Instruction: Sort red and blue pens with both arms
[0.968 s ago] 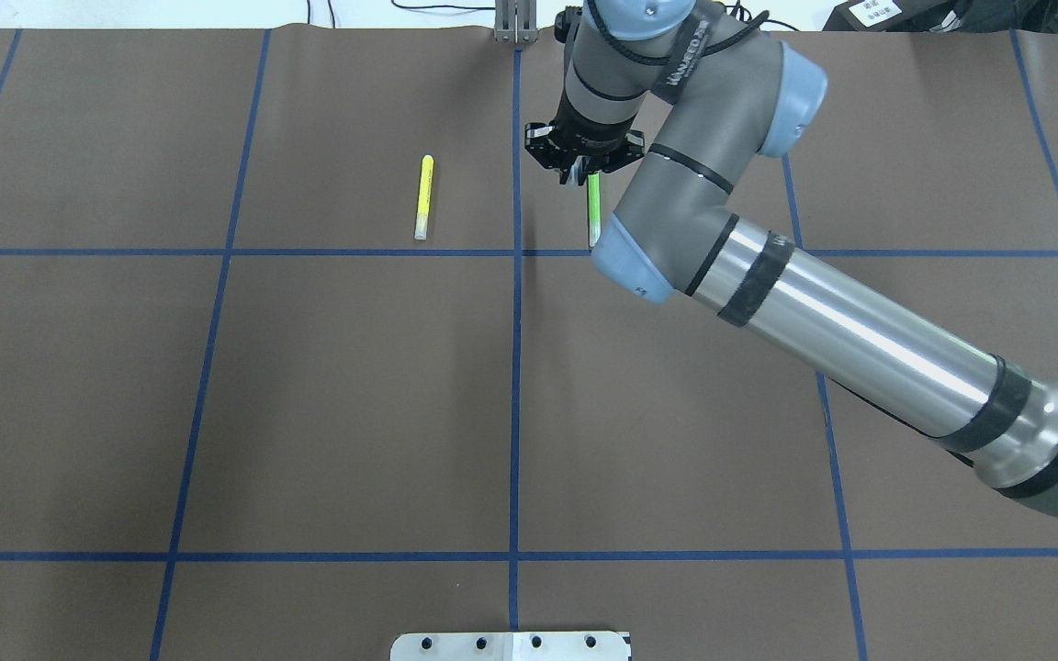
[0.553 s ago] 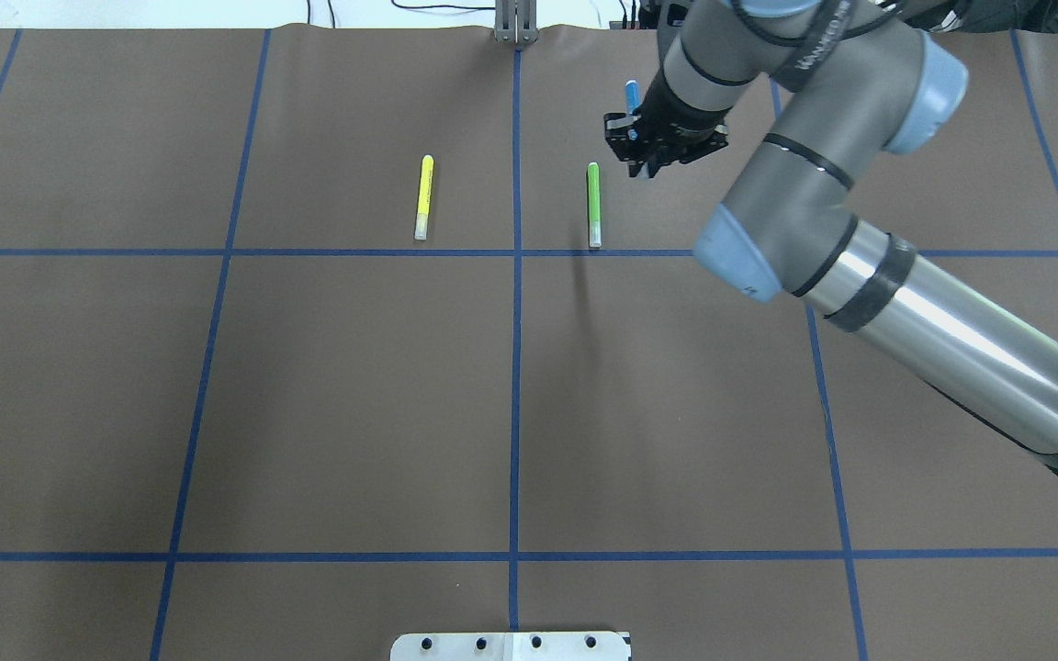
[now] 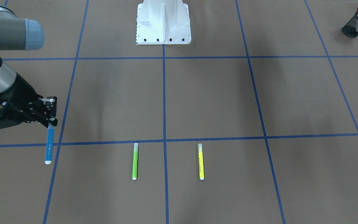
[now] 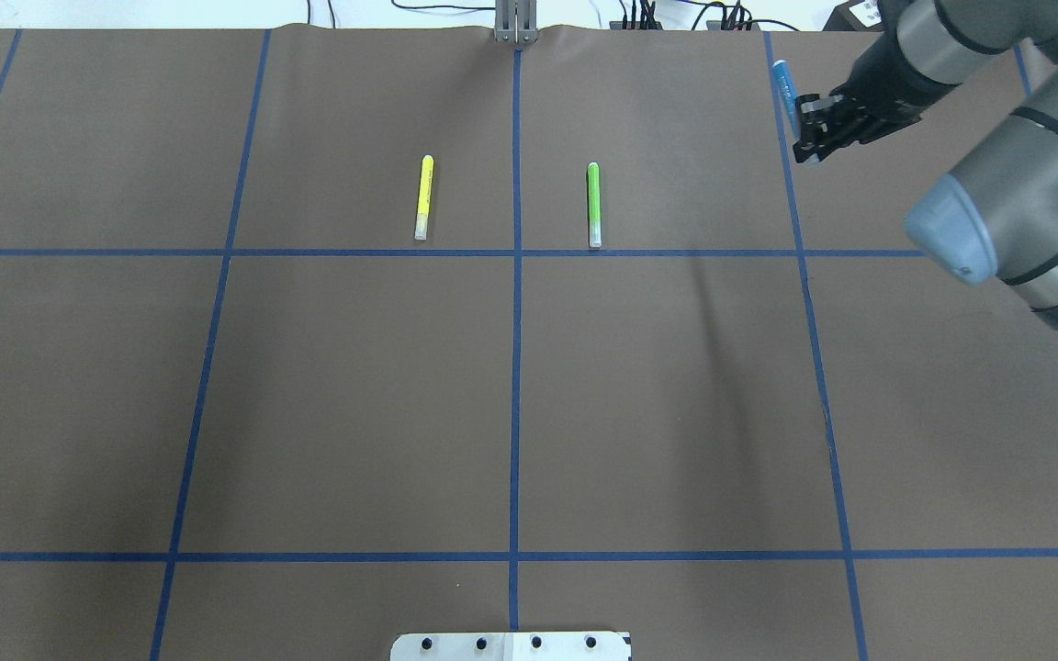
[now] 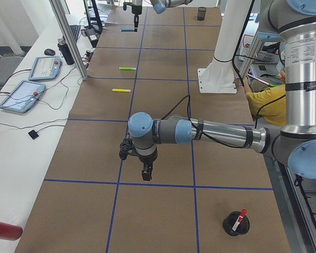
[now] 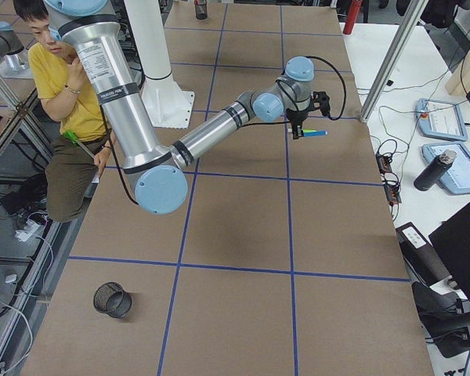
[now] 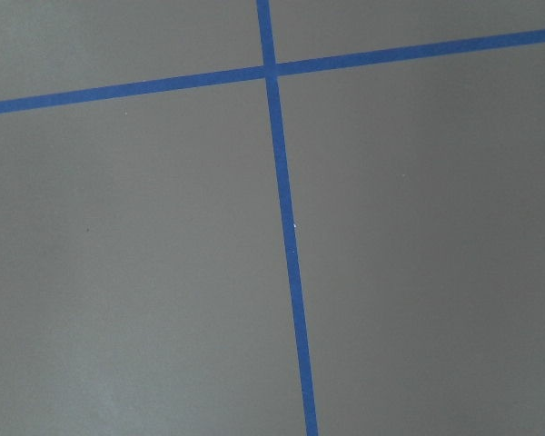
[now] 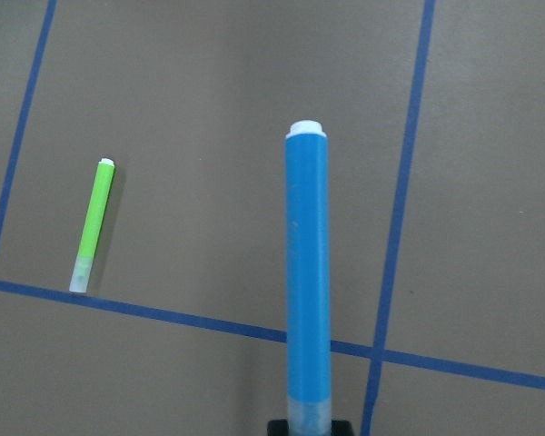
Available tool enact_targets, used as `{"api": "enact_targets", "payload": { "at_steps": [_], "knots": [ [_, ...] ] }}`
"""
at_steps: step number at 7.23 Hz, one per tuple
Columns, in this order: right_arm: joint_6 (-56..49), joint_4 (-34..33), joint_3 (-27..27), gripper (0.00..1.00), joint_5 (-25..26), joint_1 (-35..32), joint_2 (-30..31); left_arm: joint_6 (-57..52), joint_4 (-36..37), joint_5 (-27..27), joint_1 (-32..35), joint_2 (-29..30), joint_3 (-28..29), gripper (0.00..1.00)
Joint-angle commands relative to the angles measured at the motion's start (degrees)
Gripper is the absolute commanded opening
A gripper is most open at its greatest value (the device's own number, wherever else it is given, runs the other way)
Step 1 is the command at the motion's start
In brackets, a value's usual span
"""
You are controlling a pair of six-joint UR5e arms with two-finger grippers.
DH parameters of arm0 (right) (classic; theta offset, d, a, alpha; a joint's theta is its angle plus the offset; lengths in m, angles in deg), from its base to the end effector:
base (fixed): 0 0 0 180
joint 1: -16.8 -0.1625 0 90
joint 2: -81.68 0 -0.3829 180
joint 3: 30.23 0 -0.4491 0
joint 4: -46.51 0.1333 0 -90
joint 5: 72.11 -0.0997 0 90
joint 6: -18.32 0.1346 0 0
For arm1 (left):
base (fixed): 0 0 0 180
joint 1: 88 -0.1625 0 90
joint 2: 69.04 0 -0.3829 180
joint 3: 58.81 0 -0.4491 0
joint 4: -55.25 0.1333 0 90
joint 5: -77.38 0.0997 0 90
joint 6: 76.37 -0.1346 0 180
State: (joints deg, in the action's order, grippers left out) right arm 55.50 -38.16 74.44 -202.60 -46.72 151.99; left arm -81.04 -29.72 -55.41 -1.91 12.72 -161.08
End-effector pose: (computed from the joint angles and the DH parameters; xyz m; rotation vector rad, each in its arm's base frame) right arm -0.2451 -0.5950 0.2846 0.2055 -0.9233 -0.0720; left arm -0.0083 -0.4928 0.6104 -0.0117 0.7475 0.1362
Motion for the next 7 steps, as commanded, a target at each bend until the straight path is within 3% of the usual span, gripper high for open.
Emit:
{"api": "enact_targets", "payload": {
  "at_steps": [1,4,7],
  "knots": [
    [-5.4,0.0,6.7,0.00,-2.6,-4.3,9.8,0.3,-0.8,-0.1,0.0,-0.2,1.0,1.00],
    [-22.4,-0.1,10.0,0.00,-2.3,-12.2,23.2,0.3,-0.8,-0.1,0.0,-0.3,0.9,1.00],
    [-43.7,-0.4,12.1,0.00,3.7,-20.0,35.8,0.1,-0.9,-0.1,0.0,-0.4,1.4,1.00]
  ]
}}
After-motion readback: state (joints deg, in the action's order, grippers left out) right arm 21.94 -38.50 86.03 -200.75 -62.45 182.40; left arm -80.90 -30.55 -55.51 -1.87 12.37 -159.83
